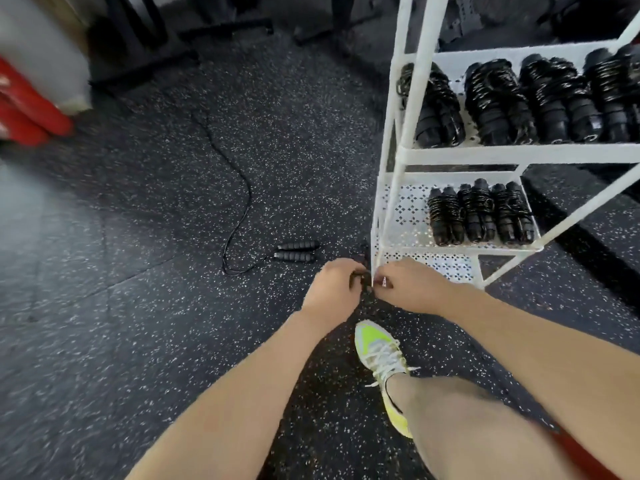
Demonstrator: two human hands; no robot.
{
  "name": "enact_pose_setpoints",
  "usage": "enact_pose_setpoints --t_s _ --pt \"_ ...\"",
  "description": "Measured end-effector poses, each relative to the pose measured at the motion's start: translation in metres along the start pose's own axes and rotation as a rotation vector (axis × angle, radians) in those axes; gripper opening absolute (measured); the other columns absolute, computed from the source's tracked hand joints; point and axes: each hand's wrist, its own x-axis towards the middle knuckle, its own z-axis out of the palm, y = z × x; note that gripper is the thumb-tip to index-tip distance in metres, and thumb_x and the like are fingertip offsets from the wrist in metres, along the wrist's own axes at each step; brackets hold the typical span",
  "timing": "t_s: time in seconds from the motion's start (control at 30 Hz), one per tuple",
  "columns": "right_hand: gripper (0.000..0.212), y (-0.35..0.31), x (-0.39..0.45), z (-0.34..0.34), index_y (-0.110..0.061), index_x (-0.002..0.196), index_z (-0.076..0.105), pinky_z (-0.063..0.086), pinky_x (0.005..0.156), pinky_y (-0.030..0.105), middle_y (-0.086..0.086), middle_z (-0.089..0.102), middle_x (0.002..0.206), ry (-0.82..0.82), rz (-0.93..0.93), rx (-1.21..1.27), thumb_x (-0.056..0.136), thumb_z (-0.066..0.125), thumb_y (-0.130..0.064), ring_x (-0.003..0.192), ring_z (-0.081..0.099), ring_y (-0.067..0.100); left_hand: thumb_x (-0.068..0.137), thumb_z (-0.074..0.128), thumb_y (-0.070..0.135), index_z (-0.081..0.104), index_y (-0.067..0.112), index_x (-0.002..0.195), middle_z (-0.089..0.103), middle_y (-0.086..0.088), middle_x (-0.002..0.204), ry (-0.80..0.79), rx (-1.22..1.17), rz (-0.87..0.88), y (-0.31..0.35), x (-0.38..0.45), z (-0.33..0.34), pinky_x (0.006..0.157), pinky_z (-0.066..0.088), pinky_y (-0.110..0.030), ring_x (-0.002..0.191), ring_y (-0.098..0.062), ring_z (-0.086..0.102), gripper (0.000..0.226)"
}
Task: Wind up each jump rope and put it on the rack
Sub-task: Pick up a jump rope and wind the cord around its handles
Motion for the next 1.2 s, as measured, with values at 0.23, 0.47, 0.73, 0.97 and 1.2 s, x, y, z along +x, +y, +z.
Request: enact_pose_setpoints --t_s 0.23,0.47,0.73,0.97,1.2 --pt "0.021 -0.088 0.062 0.03 -0.024 0.105 0.07 0.049 0.074 0.033 -0.002 0.068 0.095 -0.108 -0.077 -0.057 0.097 0.053 -0.032 0.092 0.061 0.02 0.103 0.052 0.013 0.064 0.014 0.131 0.064 -0.004 0.129 0.057 0.04 -0.123 -0.093 -0.023 -0.061 0.094 0.053 -0.035 0.107 -0.024 0.064 0.031" --pt "0.019 -0.126 0.139 0.087 -0.023 0.11 0.064 0.047 0.081 0.034 0.002 0.067 0.112 -0.128 -0.067 -0.036 0.097 0.053 -0.03 0.1 0.059 0.022 0.101 0.052 0.012 0.058 0.019 0.137 0.066 -0.006 0.123 0.022 0.067 -0.178 -0.178 -0.005 -0.078 0.091 0.057 -0.043 0.103 -0.023 0.065 0.037" --pt "0.029 -0.109 0.234 0.138 -0.019 0.125 0.058 0.045 0.078 0.034 0.007 0.064 0.118 -0.194 0.058 -0.096 0.1 0.05 -0.034 0.101 0.062 0.028 0.101 0.049 0.015 0.042 0.023 0.148 0.065 -0.006 0.116 -0.009 0.056 -0.273 -0.256 0.032 -0.062 0.083 0.058 -0.047 0.092 -0.026 0.063 0.048" --pt "0.046 -0.083 0.313 0.18 -0.012 0.141 0.046 0.047 0.1 0.045 0.013 0.049 0.133 -0.187 0.103 -0.146 0.099 0.055 -0.029 0.122 0.052 0.035 0.102 0.049 0.018 0.046 0.025 0.145 0.066 -0.002 0.116 -0.042 0.034 -0.329 -0.301 0.073 -0.026 0.086 0.057 -0.047 0.096 -0.024 0.064 0.043" --pt "0.064 -0.062 0.386 0.205 -0.011 0.148 0.035 0.043 0.106 0.052 0.011 0.039 0.145 -0.08 0.162 -0.234 0.093 0.063 -0.025 0.134 0.037 0.034 0.103 0.044 0.016 0.042 0.027 0.148 0.064 0.002 0.117 0.025 -0.042 -0.392 -0.338 0.095 0.014 0.089 0.054 -0.047 0.105 -0.022 0.059 0.046"
